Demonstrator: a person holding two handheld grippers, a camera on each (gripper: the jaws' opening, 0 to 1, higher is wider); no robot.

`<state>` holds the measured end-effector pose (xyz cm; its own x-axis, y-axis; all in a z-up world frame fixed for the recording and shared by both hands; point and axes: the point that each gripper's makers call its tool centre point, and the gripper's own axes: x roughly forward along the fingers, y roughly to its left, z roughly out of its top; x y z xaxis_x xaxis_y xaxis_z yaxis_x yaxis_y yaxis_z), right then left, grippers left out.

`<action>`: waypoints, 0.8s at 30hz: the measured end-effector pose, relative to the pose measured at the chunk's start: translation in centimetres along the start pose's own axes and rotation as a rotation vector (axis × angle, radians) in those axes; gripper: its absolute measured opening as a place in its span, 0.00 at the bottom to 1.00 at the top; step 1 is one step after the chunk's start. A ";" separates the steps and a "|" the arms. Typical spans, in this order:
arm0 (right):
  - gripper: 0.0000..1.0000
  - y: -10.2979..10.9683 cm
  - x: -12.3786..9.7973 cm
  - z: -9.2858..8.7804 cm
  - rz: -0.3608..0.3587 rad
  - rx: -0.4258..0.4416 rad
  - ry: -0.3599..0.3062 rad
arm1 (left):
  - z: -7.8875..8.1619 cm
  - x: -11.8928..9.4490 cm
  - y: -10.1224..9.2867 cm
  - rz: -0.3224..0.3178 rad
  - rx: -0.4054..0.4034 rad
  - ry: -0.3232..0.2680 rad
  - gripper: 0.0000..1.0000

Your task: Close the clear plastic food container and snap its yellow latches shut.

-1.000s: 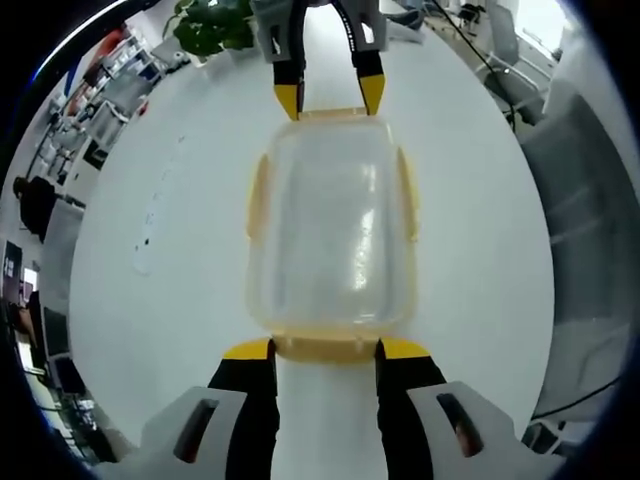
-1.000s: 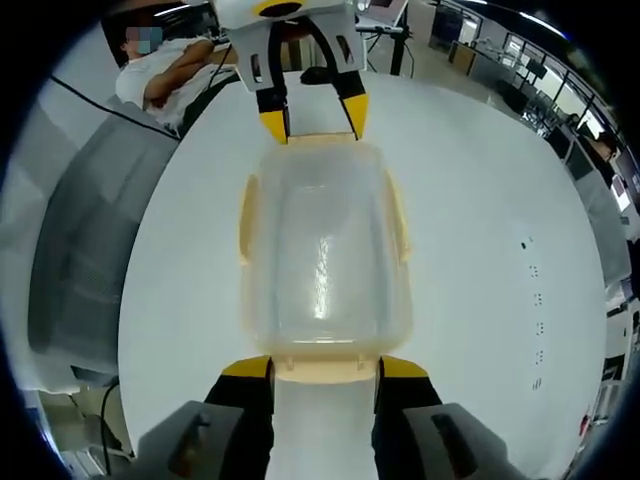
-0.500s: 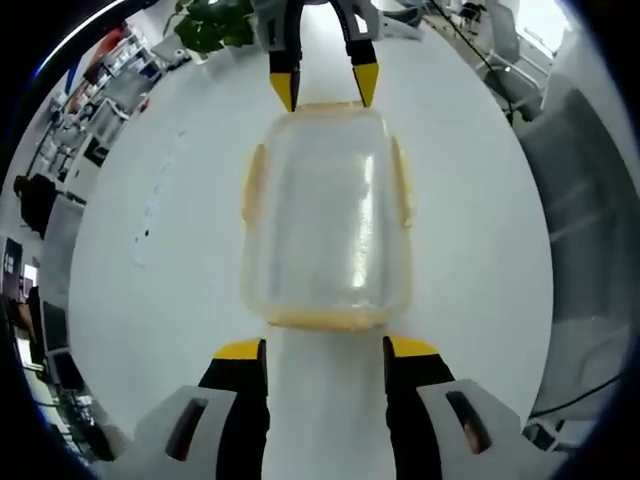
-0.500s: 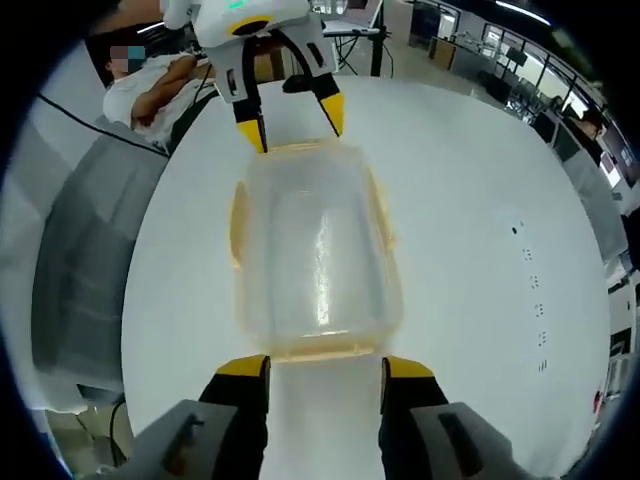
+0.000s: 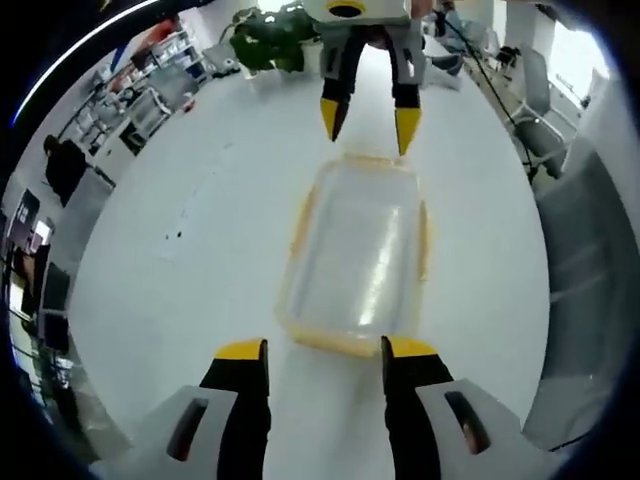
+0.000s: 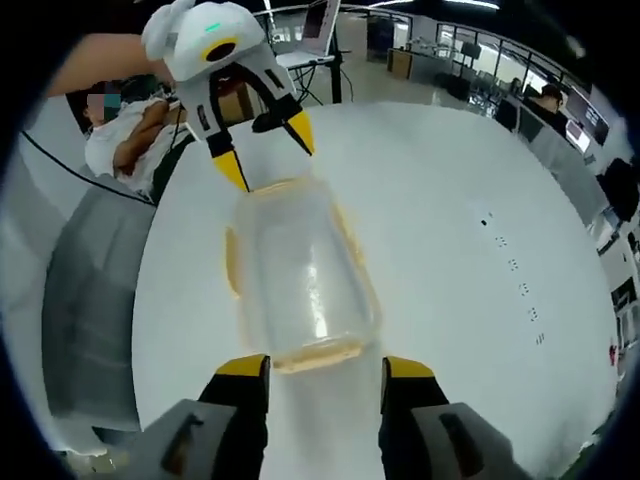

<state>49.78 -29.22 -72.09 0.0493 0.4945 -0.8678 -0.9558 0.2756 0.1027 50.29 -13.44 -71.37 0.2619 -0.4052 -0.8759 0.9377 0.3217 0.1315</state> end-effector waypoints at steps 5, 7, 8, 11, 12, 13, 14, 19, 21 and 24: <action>0.43 0.2 0.1 -0.1 -0.028 0.043 0.010 | -0.1 0.1 0.0 0.010 -0.040 0.011 0.43; 0.43 0.1 0.0 0.3 -0.044 0.077 -0.013 | -0.1 0.2 0.1 0.013 -0.089 0.014 0.44; 0.43 0.2 0.0 0.7 -0.047 0.107 -0.033 | 0.0 0.2 0.1 0.017 -0.087 0.012 0.44; 0.42 0.1 0.2 0.6 -0.060 0.142 -0.040 | 0.3 0.2 0.4 0.037 -0.137 0.007 0.45; 0.42 0.0 0.3 0.5 -0.072 0.154 -0.037 | 0.5 0.1 0.4 0.036 -0.173 0.002 0.46; 0.42 0.1 0.4 0.5 -0.075 0.159 -0.035 | 0.8 0.1 0.5 0.043 -0.183 -0.010 0.47; 0.42 0.2 0.4 0.6 -0.077 0.166 -0.041 | 1.2 0.0 0.7 0.056 -0.185 -0.022 0.46; 0.45 -0.8 0.4 0.7 -0.156 0.263 -0.063 | 1.8 0.0 1.0 0.089 -0.338 -0.055 0.45; 0.45 -0.6 0.6 0.7 -0.148 0.295 -0.069 | 1.4 0.0 1.3 0.106 -0.350 -0.038 0.44; 0.45 -0.6 0.8 0.6 -0.155 0.306 -0.074 | 2.0 0.0 0.9 0.090 -0.410 -0.076 0.44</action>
<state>50.55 -28.55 -72.53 0.2190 0.4826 -0.8480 -0.8046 0.5810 0.1228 51.56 -14.86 -70.38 0.3690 -0.4171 -0.8306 0.7457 0.6663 -0.0034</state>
